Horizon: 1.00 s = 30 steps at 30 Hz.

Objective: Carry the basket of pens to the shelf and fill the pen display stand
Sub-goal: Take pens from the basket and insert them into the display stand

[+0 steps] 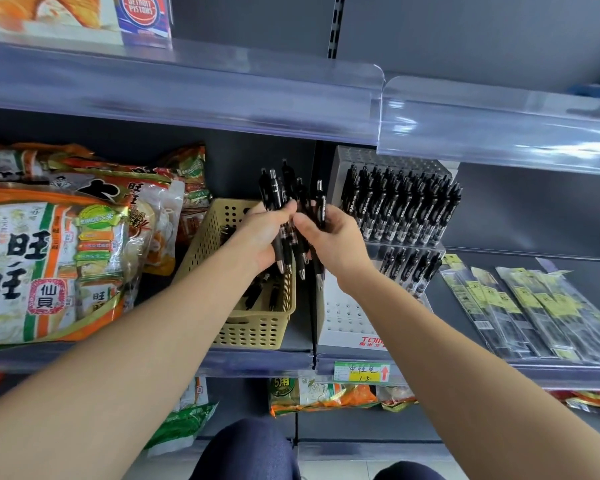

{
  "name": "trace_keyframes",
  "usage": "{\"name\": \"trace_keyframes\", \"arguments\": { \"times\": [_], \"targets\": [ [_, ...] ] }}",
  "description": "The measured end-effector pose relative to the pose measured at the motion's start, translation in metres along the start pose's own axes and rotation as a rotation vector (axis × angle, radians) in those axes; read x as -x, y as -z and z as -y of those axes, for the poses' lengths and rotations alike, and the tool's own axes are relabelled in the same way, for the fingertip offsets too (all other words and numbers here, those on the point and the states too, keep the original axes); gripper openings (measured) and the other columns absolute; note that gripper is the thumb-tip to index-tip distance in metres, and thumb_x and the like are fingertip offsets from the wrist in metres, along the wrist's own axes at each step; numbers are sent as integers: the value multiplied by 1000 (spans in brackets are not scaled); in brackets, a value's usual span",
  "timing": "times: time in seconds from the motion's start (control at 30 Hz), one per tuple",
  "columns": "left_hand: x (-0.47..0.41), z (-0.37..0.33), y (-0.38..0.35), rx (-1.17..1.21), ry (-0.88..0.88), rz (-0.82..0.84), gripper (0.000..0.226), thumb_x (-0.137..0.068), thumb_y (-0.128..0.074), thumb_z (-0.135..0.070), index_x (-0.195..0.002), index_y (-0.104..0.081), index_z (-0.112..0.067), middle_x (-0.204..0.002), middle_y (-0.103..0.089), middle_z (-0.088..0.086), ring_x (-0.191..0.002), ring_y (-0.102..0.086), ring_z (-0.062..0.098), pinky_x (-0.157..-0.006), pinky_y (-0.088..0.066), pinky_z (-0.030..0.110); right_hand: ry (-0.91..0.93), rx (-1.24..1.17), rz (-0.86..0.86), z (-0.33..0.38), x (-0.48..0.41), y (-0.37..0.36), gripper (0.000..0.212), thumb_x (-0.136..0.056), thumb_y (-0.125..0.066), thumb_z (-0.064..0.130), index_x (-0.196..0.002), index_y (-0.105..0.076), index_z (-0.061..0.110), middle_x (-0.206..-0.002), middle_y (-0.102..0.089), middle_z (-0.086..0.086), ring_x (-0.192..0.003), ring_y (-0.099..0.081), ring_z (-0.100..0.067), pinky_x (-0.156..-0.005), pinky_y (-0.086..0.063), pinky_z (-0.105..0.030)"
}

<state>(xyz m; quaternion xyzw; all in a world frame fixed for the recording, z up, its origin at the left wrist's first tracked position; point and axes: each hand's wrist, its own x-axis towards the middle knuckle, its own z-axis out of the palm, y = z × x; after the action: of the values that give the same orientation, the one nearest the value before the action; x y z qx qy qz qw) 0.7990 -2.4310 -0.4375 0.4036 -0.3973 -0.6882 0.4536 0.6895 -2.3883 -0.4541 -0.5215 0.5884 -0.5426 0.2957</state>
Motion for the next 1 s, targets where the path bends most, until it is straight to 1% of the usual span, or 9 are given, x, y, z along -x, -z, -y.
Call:
{"name": "trace_keyframes", "arguments": {
  "times": [0.1,0.2,0.27,0.37,0.47,0.57,0.67,0.8,1.0],
  "targets": [
    [6,5,-3,-84,-42,27,5,-94,-58,-9,-94,-59,-14,-87,-67,6,-81,-67,22,-72,-57,41,-11,56,-70,-1,4,3,45,-89,-62,40,-94,-59,-4,-72,-49,-9,-65,-44,-19,-61,-42,-38],
    [14,9,-5,-84,-50,52,6,-93,-59,-9,-98,-58,-12,-92,-66,6,-83,-66,20,-73,-57,40,-21,44,-48,2,9,10,48,-83,-68,43,-90,-62,-4,-78,-62,-22,-66,-51,-22,-66,-51,-42],
    [18,12,-6,-63,-43,65,10,-93,-59,-8,-102,-58,-11,-95,-66,8,-86,-67,21,-72,-57,40,-23,13,-15,4,14,18,36,-83,-71,38,-78,-66,3,-75,-66,-19,-63,-56,-17,-65,-53,-36],
    [27,16,-8,-30,11,112,25,-90,-63,-14,-114,-56,-8,-106,-66,12,-95,-67,27,-73,-57,44,-17,-11,11,7,25,31,45,-83,-72,34,-54,-43,15,-47,-38,4,-41,-31,-5,-41,-29,-18],
    [36,21,-12,12,58,149,19,-88,-66,-20,-103,-58,-10,-95,-69,10,-89,-69,29,-75,-57,48,-19,-6,70,11,35,42,45,-87,-68,30,-52,-42,17,-39,-34,13,-34,-28,-2,-38,-24,-12],
    [45,25,-18,67,96,169,34,-86,-68,-20,-112,-54,-3,-101,-67,16,-91,-69,31,-80,-57,51,-34,47,112,14,43,51,41,-88,-66,34,-61,-49,8,-38,-39,14,-32,-34,-1,-37,-26,-8],
    [51,32,-30,78,77,108,27,-88,-67,-14,-105,-49,-5,-96,-63,14,-85,-66,28,-79,-56,51,-53,118,109,10,48,57,40,-86,-64,43,-71,-49,9,-50,-37,0,-31,-31,-3,-37,-24,-11],
    [58,41,-41,58,109,91,54,-89,-67,-19,-131,-41,0,-94,-62,16,-65,-68,26,-55,-58,44,-57,198,148,5,55,67,49,-89,-59,47,-68,-51,3,-53,-44,-6,-33,-33,-3,-39,-26,-16],
    [64,55,-42,31,189,182,35,-85,-69,-26,-107,-64,1,-71,-64,14,-53,-65,26,-44,-50,27,-99,252,275,4,61,82,46,-92,-53,46,-61,-51,12,-48,-53,2,-36,-39,-2,-40,-30,-12]
  ]
}}
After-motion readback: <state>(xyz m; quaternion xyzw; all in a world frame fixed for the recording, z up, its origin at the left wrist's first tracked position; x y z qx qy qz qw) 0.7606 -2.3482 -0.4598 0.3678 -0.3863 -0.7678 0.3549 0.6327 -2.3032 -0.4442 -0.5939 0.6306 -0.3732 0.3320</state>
